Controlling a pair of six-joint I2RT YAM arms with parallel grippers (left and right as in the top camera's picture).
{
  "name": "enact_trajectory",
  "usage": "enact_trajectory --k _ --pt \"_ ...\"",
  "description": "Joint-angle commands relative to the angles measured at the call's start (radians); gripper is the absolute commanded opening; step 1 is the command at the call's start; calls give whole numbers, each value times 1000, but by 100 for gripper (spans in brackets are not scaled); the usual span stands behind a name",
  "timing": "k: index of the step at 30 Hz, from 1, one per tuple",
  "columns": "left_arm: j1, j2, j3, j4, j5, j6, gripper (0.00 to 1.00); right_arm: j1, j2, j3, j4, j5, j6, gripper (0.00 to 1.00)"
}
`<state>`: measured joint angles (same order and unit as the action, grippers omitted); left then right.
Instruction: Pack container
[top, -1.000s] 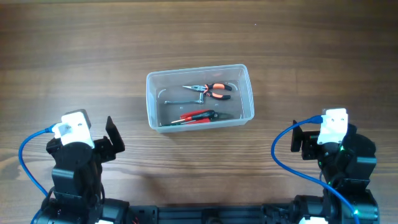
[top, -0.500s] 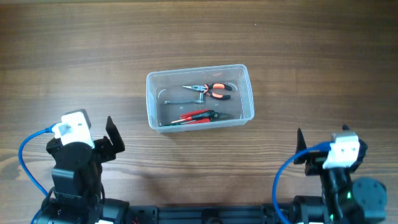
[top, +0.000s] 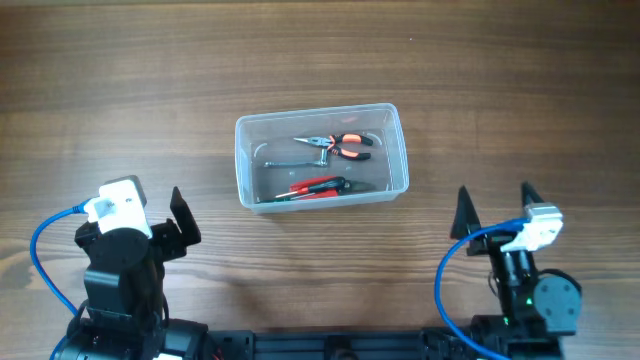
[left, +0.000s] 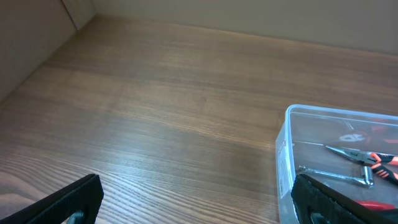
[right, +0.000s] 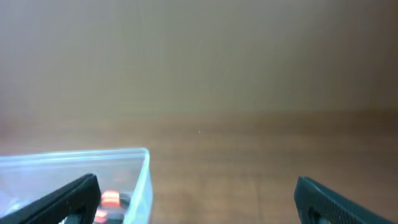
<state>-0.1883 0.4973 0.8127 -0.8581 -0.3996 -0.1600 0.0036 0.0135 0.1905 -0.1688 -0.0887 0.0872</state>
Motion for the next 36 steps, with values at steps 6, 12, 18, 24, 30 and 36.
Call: enact_trajectory --k 6,12,18,24,30,36 --pt "-4 -4 -3 5 -17 -13 100 44 -11 -152 172 28 -135 100" --pt "-4 -4 -3 5 -17 -13 100 45 -11 -171 138 22 -200 100" --pt "-4 -4 -3 5 -17 -13 100 45 -11 -171 141 21 -157 100" --pt "-4 -4 -3 5 -17 -13 100 45 -11 -171 141 21 -159 100" --pt "-4 -4 -3 5 -17 -13 100 45 -11 -171 141 21 -159 100" --pt "-4 -4 -3 5 -17 -13 100 45 -11 -171 141 21 -158 100"
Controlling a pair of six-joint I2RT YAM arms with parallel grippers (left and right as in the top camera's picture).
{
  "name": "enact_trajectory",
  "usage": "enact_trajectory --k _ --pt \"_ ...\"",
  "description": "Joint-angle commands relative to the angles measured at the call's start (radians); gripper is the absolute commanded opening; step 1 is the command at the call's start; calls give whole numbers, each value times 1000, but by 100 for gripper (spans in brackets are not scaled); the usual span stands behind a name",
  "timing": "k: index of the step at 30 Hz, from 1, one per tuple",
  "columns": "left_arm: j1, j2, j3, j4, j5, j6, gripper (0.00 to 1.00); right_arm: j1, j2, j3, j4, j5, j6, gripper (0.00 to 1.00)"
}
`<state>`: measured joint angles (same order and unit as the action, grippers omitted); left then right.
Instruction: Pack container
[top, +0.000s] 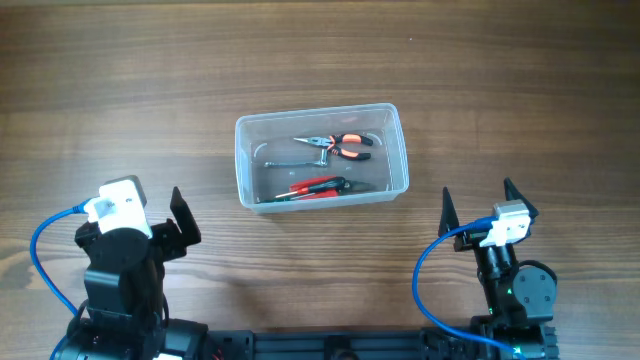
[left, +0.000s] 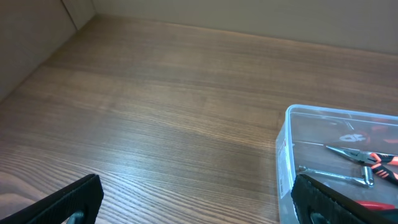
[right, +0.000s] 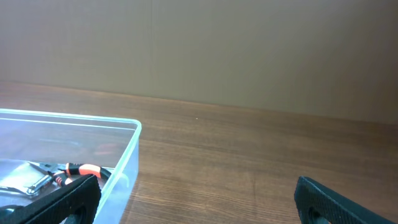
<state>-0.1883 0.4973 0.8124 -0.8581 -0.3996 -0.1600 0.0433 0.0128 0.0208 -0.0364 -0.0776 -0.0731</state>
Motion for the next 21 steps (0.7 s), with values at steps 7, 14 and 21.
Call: enact_trajectory --k 7,14,21 --pt "-4 -4 -3 5 -17 -13 100 5 -10 -1 8 10 2 100" --pt "-3 -19 -3 -55 13 -46 100 5 -10 -1 8 10 2 100" --pt "67 -251 -9 -196 246 -196 100 5 -10 -1 8 10 2 100"
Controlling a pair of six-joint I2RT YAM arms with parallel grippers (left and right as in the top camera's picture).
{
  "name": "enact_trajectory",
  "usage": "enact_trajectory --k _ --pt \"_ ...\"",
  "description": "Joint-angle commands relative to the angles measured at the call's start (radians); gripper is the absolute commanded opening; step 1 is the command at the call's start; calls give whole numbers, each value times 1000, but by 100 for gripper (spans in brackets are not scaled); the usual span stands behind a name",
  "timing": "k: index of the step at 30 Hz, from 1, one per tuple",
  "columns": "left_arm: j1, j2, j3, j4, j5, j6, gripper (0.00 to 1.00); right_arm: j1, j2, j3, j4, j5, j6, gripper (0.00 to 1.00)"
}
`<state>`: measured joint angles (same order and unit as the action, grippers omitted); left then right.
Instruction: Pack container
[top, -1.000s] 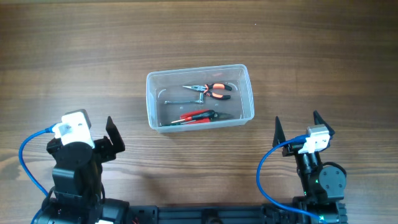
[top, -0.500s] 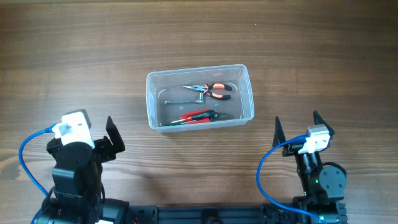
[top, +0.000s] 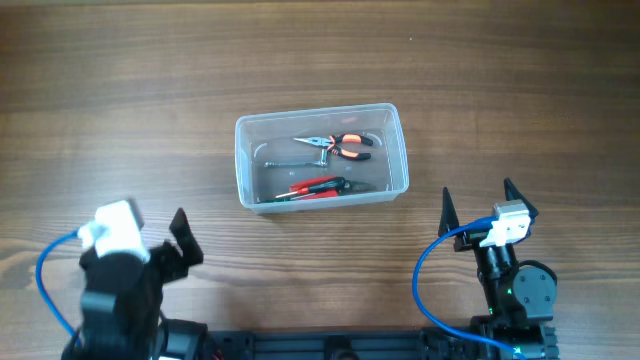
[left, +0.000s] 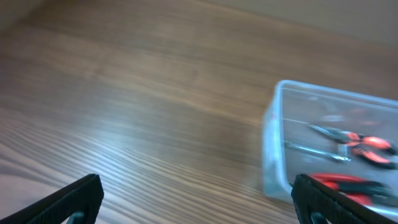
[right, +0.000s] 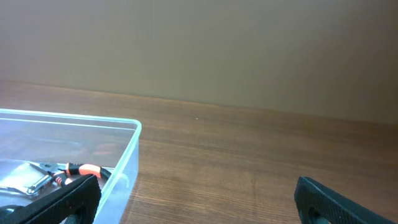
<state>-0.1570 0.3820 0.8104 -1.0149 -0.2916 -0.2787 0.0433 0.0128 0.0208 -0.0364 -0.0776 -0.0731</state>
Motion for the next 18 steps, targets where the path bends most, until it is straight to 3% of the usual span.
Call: enact_trajectory --k 1,8,18 --pt "45 -177 -13 -50 142 -77 100 5 -10 -1 8 10 1 100" --pt "105 -378 -114 -52 138 -66 100 5 -10 -1 8 10 2 100" --pt "121 -378 -363 268 139 -39 100 5 -10 -1 8 10 1 100"
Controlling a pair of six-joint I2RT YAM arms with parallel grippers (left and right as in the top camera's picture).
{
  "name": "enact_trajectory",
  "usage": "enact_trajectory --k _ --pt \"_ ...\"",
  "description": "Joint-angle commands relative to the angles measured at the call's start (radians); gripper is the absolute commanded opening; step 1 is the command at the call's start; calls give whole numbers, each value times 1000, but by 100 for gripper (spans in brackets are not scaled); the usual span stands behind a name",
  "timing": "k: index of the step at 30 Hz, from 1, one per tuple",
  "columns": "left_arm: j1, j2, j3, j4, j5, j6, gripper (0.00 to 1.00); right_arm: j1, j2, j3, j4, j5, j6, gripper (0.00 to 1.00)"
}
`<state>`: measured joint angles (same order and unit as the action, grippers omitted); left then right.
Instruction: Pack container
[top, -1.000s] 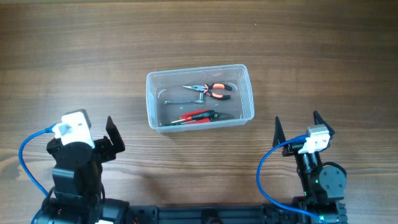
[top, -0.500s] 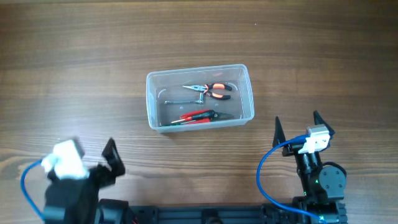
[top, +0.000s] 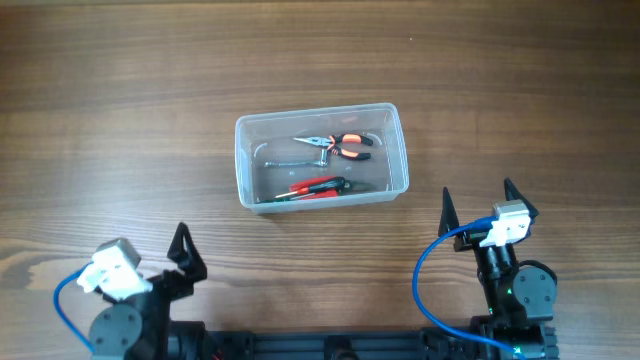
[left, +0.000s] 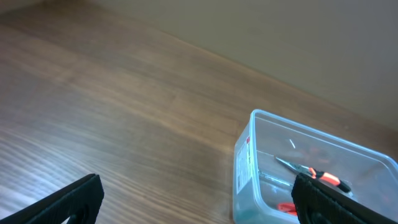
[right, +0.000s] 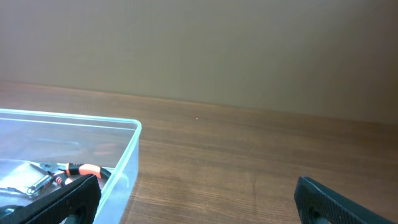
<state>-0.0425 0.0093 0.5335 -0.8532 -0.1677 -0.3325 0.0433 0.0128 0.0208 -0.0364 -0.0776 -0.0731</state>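
Observation:
A clear plastic container (top: 242, 170) stands mid-table. Inside lie orange-handled pliers (top: 340, 147), a red-handled tool (top: 318, 186) and a thin metal tool (top: 285, 161). My left gripper (top: 165, 262) is open and empty at the front left, well short of the container (left: 244, 168); pliers (left: 314, 171) show through its wall. My right gripper (top: 477, 195) is open and empty at the front right, level with the container's right end (right: 127, 162); the pliers (right: 81, 169) show at the lower left of that view.
Bare wooden tabletop (top: 520, 90) surrounds the container on all sides. Blue cables (top: 430, 275) loop beside each arm at the front edge. A plain wall rises behind the table (right: 249, 50).
My left arm has drawn back toward the table's front edge, so the container sits farther off in its wrist view. The right arm and the container's contents have not moved.
Both grippers were open near the front edge, the tools lying in the container. By 1.3 s ago the right gripper stood a little further left, seeing into the container. Then the left arm was shifting, and now stands further back. Nothing has been gripped.

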Motion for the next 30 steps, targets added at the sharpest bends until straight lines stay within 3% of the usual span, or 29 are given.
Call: enact_trajectory --k 1,6,12,20,30 --pt "6 -6 -109 145 15 23 100 5 -10 -1 8 10 2 100" --pt "6 -6 -251 407 24 84 100 5 -10 -1 8 10 2 100" --pt "6 -6 -397 655 134 256 100 5 -10 -1 8 10 2 100" --pt "6 -6 -491 701 235 270 100 5 -10 -1 8 10 2 99" --pt "6 -6 -491 701 239 274 100 5 -10 -1 8 10 1 100"
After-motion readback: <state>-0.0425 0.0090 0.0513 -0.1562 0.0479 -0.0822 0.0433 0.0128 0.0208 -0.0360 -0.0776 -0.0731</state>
